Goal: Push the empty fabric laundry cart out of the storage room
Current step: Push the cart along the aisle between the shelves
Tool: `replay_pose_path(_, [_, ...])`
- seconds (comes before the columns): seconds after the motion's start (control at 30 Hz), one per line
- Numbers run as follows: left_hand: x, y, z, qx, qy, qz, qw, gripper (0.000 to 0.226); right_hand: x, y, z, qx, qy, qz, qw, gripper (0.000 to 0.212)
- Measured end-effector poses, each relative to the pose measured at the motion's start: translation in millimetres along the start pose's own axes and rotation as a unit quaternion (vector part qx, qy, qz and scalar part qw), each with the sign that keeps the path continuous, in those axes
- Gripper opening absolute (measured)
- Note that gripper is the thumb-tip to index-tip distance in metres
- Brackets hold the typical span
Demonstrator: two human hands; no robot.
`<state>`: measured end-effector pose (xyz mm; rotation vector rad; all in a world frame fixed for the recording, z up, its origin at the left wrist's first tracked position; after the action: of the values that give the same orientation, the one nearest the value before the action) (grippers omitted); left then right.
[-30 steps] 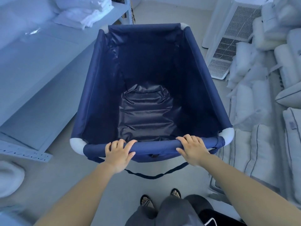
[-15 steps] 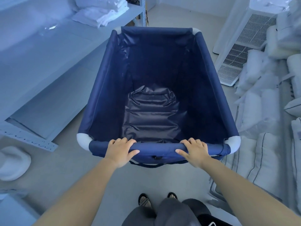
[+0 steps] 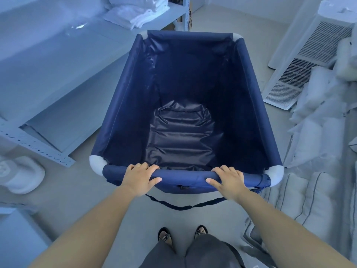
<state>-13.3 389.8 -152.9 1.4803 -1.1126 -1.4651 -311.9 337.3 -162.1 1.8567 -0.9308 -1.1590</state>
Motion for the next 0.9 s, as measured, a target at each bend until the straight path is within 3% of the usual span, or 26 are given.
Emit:
replay_pose_path(0.47, [-10,-3,42,-0.06,0.076,-0.046,0.994,0.047,27,29,34,-0.028,0.075,-0.023,0.997,0.047])
replay_pose_path(0.7, [-22,-6,50,-0.093,0.034,-0.007,0.995,0.042,32,31,24,-0.083,0.08,-0.055,0.992,0.064])
replay_pose_path(0.9, [-33,-7,48,-0.097,0.046,-0.013,0.994,0.044,35,15,-11,-0.065,0.152,-0.069,0.984,0.063])
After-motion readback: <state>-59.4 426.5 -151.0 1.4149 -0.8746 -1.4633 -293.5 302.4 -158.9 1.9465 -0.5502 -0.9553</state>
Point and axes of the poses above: each hand's wrist, its own x-axis towards the middle knuckle, its own y-axis out of the back of the hand, z = x × y, the point moved 2 cm from there along x, towards the middle knuckle, and after that the axes turned 5 degrees about x, right-handed, at the moved point
